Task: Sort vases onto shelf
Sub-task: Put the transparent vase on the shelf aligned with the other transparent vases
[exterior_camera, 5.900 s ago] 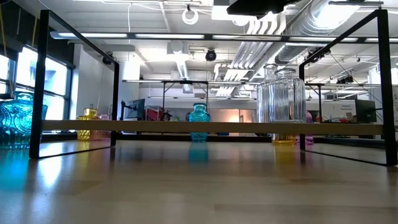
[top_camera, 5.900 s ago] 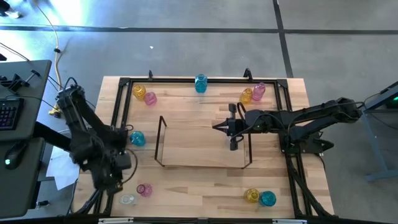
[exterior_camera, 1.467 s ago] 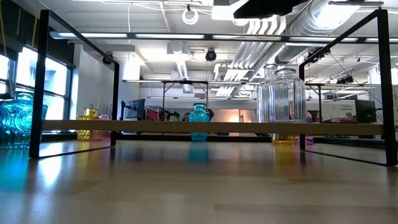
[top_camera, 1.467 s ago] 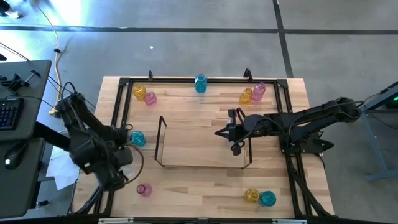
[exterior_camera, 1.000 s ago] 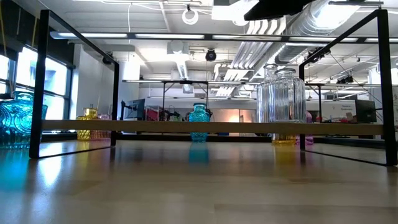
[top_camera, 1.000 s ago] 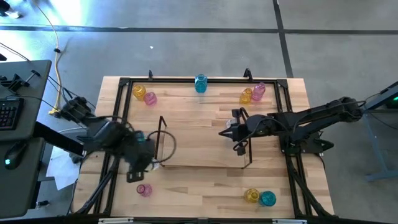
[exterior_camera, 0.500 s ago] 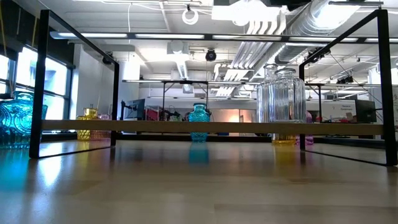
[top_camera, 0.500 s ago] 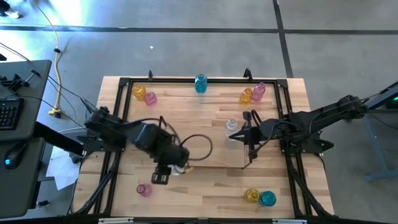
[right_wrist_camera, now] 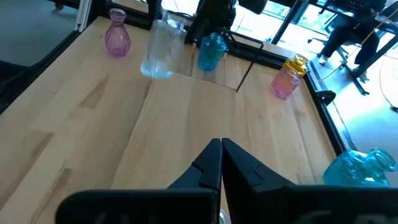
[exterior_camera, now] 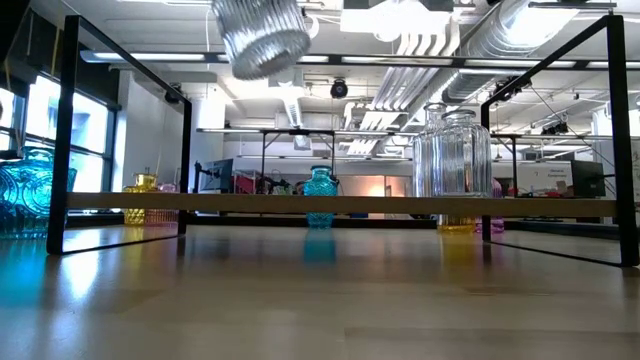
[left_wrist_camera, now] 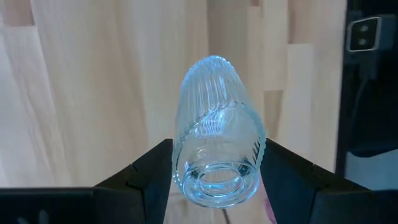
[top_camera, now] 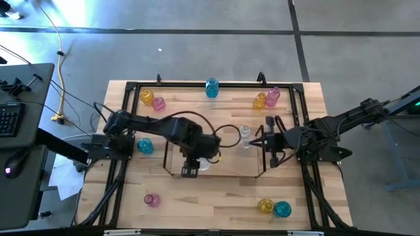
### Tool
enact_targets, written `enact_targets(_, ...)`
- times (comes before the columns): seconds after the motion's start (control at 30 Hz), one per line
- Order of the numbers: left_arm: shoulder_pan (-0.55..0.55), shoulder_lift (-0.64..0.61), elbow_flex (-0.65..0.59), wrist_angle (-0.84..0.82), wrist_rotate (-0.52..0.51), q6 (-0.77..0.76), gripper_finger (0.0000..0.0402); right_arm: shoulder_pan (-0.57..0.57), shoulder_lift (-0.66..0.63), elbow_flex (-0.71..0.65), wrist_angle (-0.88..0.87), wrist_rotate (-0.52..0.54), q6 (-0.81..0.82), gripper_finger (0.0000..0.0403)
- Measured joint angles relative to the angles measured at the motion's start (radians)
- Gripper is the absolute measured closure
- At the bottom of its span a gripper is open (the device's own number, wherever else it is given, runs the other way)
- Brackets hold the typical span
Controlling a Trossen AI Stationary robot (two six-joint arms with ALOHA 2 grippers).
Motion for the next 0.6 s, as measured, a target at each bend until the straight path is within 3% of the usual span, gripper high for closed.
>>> enact_targets(0.6, 0.075, 0.188, -0.001, 0.054, -0.062, 0.098, 0.0206, 0.0, -0.004, 0.0, -0.024, 0.006, 0.018, 0.0403)
